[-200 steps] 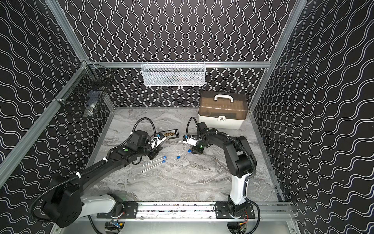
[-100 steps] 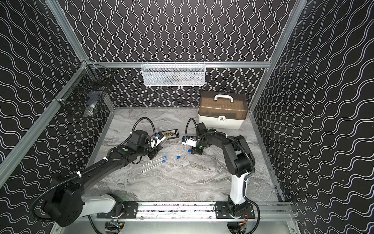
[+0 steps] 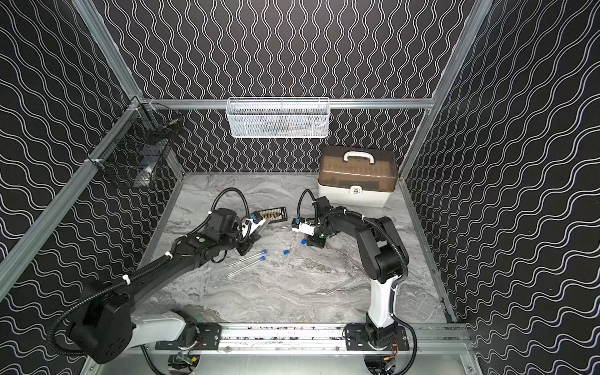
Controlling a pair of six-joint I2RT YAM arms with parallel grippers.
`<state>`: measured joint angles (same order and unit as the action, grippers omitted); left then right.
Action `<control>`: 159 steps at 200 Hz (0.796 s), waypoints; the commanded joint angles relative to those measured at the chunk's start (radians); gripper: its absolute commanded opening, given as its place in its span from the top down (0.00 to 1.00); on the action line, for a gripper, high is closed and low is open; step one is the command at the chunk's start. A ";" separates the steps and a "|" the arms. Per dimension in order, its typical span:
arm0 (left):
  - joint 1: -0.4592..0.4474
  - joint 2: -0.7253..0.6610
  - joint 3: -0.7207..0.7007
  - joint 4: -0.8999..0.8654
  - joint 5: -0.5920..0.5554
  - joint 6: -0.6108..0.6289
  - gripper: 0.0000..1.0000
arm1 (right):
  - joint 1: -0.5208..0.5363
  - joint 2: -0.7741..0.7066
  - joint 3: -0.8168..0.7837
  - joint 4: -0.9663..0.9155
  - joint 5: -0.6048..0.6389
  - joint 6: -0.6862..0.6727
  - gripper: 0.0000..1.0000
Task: Insert stoppers into test tubes
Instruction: Pick up the stopper from the center of the board.
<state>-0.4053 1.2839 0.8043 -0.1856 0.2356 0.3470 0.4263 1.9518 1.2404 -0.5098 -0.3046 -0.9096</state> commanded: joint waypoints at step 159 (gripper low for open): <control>-0.049 -0.072 0.044 -0.135 0.020 0.306 1.00 | 0.014 -0.341 -0.164 -0.108 0.039 0.060 0.90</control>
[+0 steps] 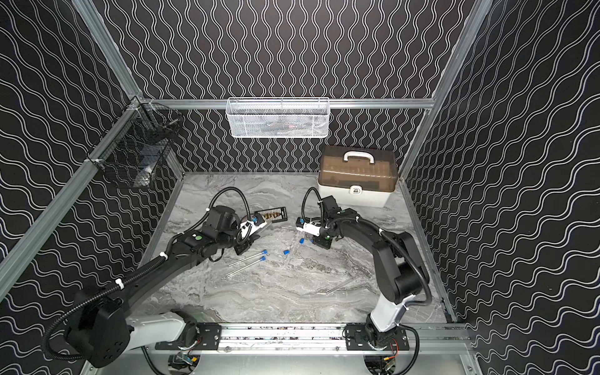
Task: Insert stoppers into test tubes
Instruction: Pick up the stopper from the center of the board, then insert the stopper into the test tube.
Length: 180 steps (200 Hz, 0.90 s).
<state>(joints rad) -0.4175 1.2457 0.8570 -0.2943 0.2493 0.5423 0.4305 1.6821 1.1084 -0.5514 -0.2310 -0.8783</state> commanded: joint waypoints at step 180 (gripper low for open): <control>-0.328 -0.012 -0.055 -0.022 -0.240 0.411 1.00 | 0.243 -0.242 0.107 -0.270 -0.283 0.197 0.89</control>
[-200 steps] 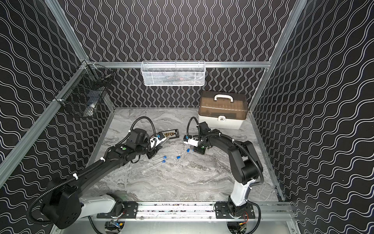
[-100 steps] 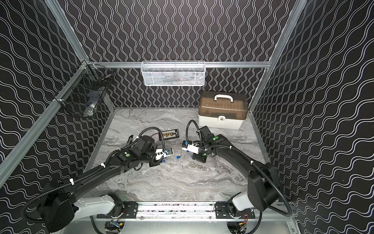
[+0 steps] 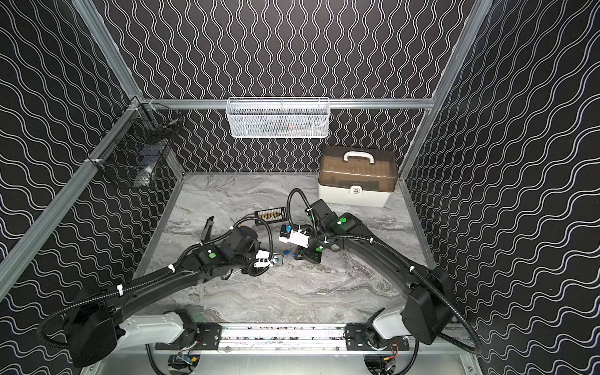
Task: Insert stoppers into test tubes
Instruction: Insert the stopper into the test tube.
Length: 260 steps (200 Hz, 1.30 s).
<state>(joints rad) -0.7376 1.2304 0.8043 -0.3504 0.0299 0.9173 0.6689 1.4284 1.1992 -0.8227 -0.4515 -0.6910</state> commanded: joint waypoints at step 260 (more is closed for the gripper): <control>-0.138 -0.016 0.001 0.103 -0.110 0.124 1.00 | 0.026 0.113 0.107 0.033 -0.088 0.067 0.96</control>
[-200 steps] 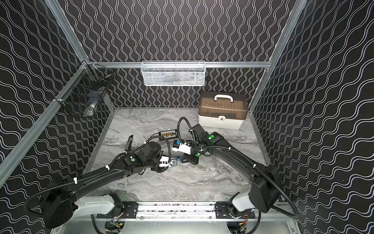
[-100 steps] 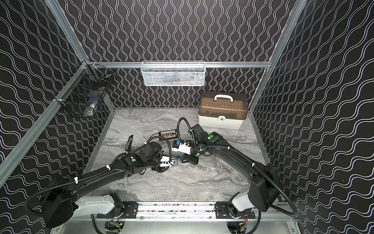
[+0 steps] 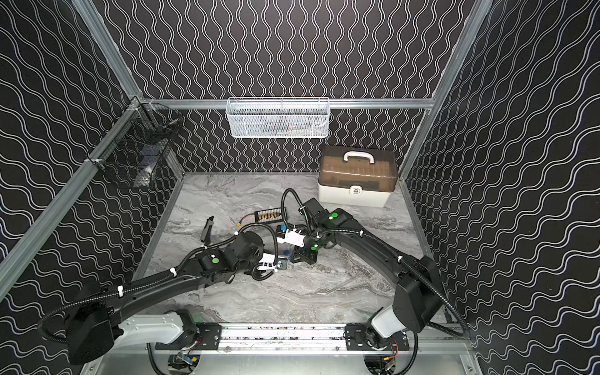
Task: Insert stoppers into test tubes
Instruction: Insert the stopper into the test tube.
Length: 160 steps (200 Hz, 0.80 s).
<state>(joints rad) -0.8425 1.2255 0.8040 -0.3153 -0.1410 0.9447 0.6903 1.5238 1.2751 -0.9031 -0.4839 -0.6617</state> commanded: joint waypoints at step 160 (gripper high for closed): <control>-0.086 -0.021 -0.049 0.156 0.079 0.186 1.00 | 0.000 0.045 0.047 0.210 -0.182 0.079 0.86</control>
<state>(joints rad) -0.9112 1.2072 0.7643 -0.2642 -0.2680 1.0786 0.6971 1.5993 1.3304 -0.9791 -0.5518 -0.5869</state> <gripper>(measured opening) 0.177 0.115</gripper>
